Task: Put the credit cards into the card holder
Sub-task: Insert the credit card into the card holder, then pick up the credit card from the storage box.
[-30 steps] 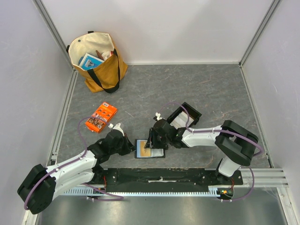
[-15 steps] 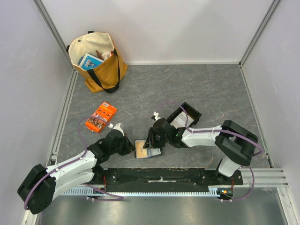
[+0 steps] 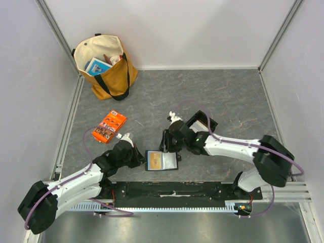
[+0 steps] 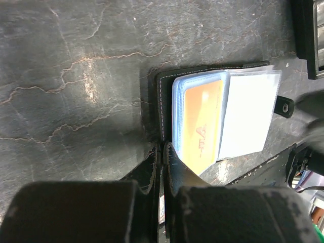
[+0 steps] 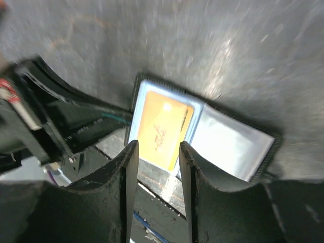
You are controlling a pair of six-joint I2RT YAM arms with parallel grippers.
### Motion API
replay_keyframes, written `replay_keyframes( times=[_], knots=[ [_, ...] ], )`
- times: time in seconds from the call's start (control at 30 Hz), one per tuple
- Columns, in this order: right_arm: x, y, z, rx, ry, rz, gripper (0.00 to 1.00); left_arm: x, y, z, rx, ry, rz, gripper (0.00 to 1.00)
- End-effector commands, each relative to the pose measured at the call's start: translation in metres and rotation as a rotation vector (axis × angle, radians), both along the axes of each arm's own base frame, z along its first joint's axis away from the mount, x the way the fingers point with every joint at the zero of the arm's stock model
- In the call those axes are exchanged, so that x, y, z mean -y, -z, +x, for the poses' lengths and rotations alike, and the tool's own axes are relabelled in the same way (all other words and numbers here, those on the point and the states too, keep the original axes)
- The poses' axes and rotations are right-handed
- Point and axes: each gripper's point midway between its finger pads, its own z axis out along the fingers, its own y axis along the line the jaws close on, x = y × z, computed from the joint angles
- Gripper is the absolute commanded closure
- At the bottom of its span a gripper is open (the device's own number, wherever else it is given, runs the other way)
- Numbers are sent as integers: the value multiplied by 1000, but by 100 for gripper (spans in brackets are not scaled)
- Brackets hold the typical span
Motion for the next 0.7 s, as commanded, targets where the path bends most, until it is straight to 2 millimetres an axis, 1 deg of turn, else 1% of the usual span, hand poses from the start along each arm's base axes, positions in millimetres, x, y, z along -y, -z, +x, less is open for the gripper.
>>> replay_keyframes(
  times=[0.0,0.1,0.17,0.27,0.33,0.43,0.5,0.57,0.67],
  knots=[
    [44,-60,53,221,103,-72,50,2,-10,4,44,16,-3,98],
    [88,-74,83,286,160,-155,41,3,-14,5,55,20,-12,98],
    [113,-77,102,310,174,-206,36,4,-15,5,57,26,-14,98],
    [140,-64,118,292,146,-300,36,4,-15,5,59,30,-12,98],
    [157,-52,127,282,156,-367,36,4,-15,5,56,32,-11,98],
    [174,-41,138,269,148,-415,36,4,-15,4,56,33,-12,98],
    [178,-41,142,296,123,-442,36,4,-15,4,56,33,-12,98],
    [186,-39,150,319,130,-474,36,3,-14,4,58,26,-13,98],
    [194,-36,157,323,117,-497,36,3,-14,4,56,27,-13,98]
  ],
)
